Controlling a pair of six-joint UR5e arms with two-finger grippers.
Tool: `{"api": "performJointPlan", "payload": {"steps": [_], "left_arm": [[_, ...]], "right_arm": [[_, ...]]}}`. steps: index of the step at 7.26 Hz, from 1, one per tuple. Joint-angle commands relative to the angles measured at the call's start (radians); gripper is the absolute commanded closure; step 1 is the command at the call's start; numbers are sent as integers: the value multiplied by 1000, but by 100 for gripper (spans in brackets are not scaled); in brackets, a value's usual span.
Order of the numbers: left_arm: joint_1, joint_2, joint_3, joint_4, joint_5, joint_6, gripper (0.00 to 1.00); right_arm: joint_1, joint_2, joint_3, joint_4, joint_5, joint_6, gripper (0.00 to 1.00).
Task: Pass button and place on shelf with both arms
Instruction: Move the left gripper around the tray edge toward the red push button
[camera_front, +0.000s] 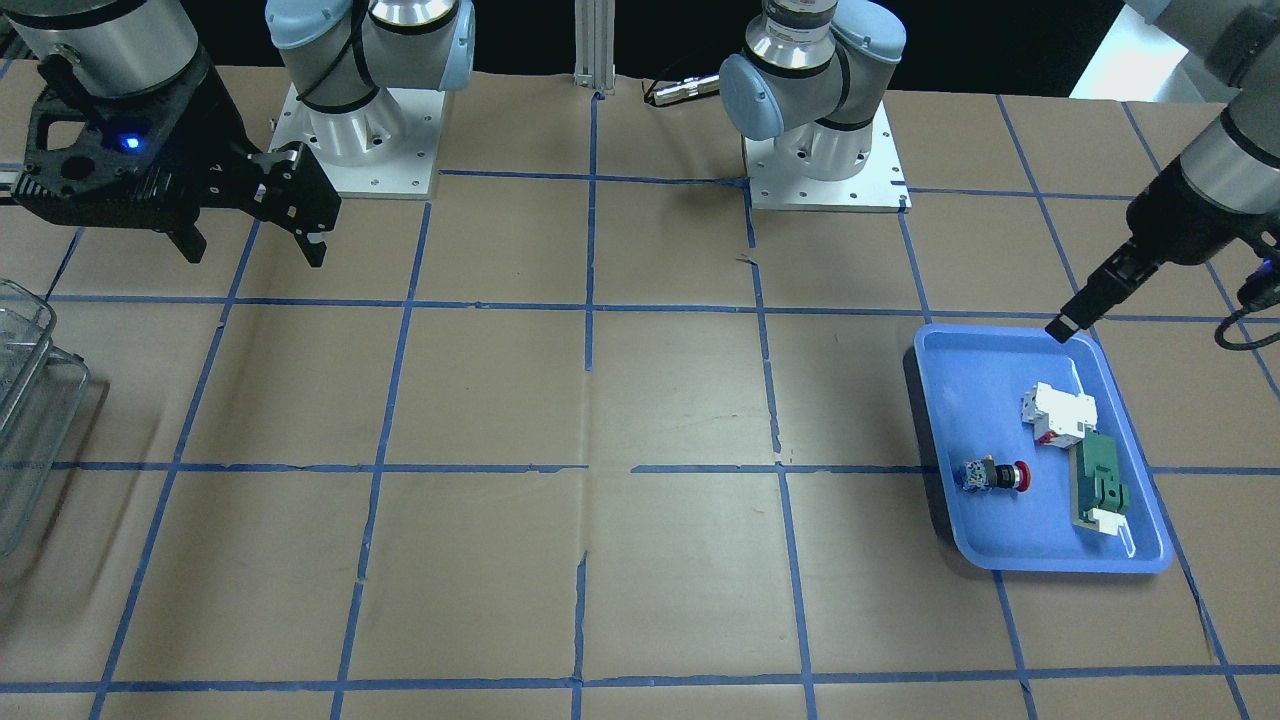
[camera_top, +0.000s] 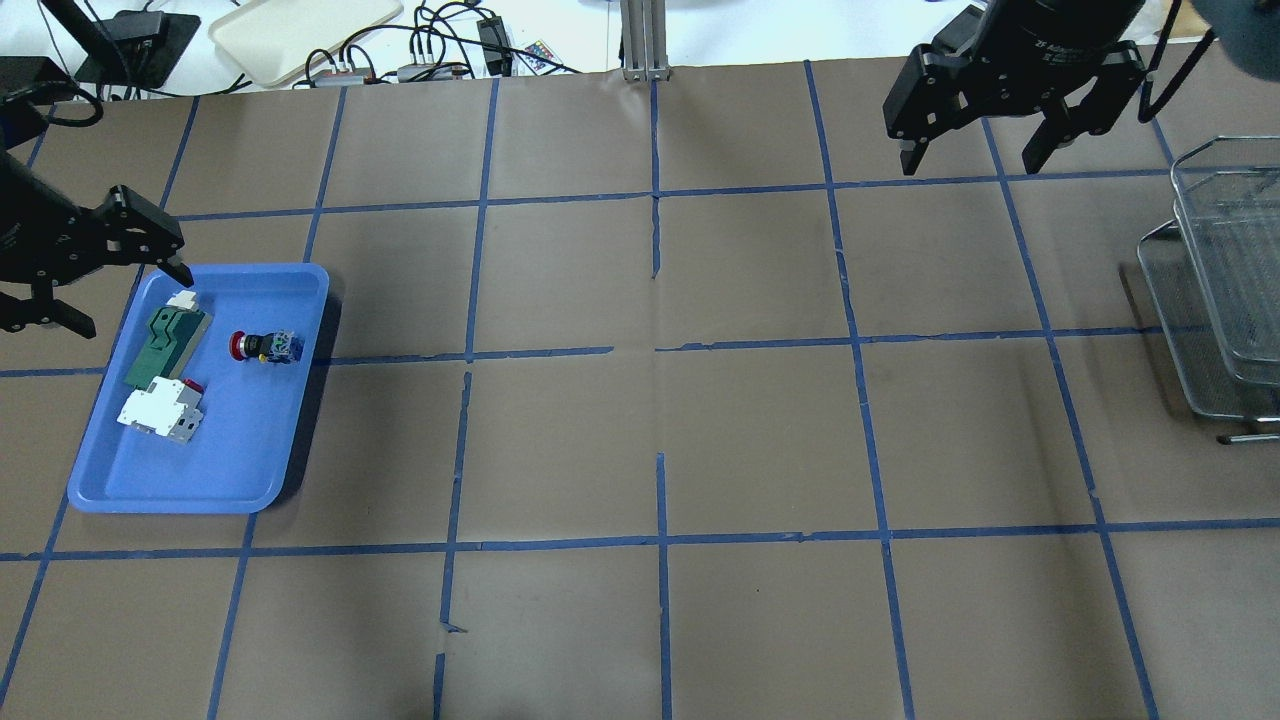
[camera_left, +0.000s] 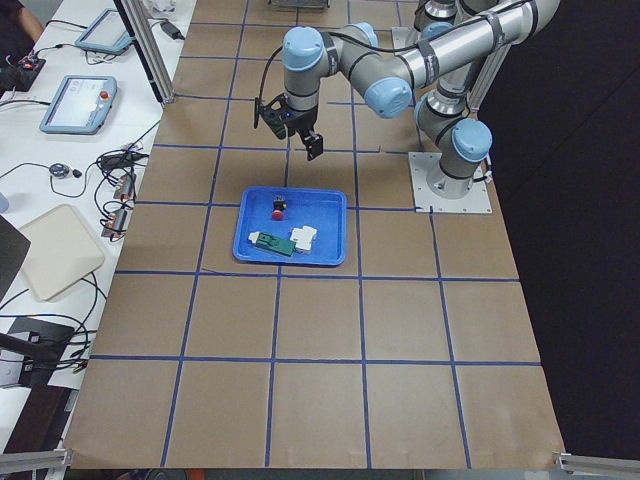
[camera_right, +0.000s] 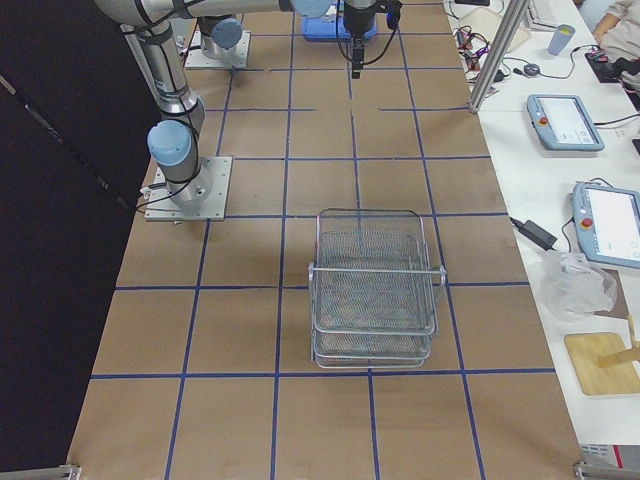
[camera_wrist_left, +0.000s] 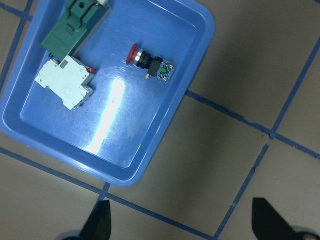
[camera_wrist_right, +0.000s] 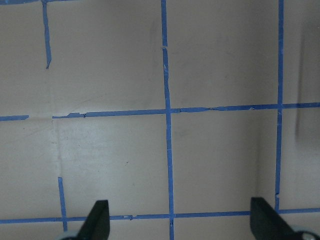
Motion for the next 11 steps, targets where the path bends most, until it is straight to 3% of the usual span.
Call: {"api": "performJointPlan", "payload": {"steps": [1,3,5,7,9,11], "left_arm": [[36,-107,24,72,-25,-275,0],[163,-188,26,72,-294,-308,0],[200,-274,28,71,-332,-339,0],[200,-360,56,74,-391,-530,0],[200,-445,126,65,-379,-546,1],[200,-491,132,4,-382,-597,3]], "right_arm": [[0,0,0,-1,0,1,0],[2,1,0,-1,0,0,0],[0,0,0,-1,0,1,0],[0,0,1,-1,0,1,0],[0,0,1,1,0,1,0],[2,0,1,-1,0,1,0]]}}
